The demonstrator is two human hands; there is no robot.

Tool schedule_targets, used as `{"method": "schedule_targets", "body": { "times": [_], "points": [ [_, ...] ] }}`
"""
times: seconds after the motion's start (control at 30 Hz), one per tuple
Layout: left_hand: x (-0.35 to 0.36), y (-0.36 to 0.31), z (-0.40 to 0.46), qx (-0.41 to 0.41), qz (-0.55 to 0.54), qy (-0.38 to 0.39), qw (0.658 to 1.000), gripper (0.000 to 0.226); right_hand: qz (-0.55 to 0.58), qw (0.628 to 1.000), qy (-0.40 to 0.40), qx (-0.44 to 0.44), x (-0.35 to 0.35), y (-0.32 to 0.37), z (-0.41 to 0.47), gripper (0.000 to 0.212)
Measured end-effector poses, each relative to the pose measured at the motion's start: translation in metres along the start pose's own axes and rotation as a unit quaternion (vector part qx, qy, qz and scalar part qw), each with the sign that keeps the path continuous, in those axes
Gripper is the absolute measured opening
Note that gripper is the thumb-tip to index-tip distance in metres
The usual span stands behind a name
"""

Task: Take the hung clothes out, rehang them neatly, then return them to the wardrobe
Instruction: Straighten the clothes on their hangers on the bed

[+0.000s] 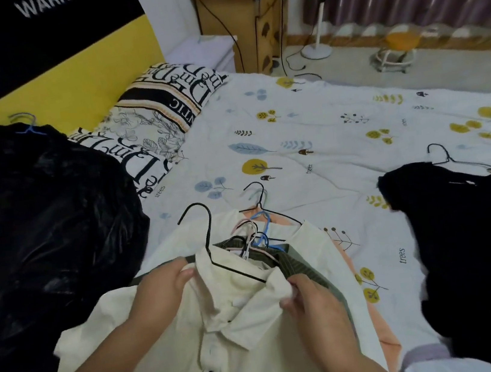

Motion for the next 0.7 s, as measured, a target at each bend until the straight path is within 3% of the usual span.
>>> {"method": "schedule_targets", "body": {
  "times": [0.3, 0.7],
  "points": [
    [-0.122, -0.045, -0.082, -0.010, -0.026, -0.068, 0.997, 0.029, 0.081, 0.994, -0.005, -0.074, -0.077, 0.075, -0.056, 0.030],
    [-0.241, -0.110, -0.275, 0.014, -0.013, -0.210, 0.977, 0.028, 0.132, 0.971, -0.025, -0.197, -0.187, 0.132, -0.209, 0.022]
  ]
}}
Point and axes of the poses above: each hand's wrist, its own z-axis towards the middle knuckle, its own x-axis out of the palm, y = z × x, the point moved 2 cm from there along z, towards the middle knuckle, and after that the axes turned 10 degrees about -y, right-handed, at the moved point
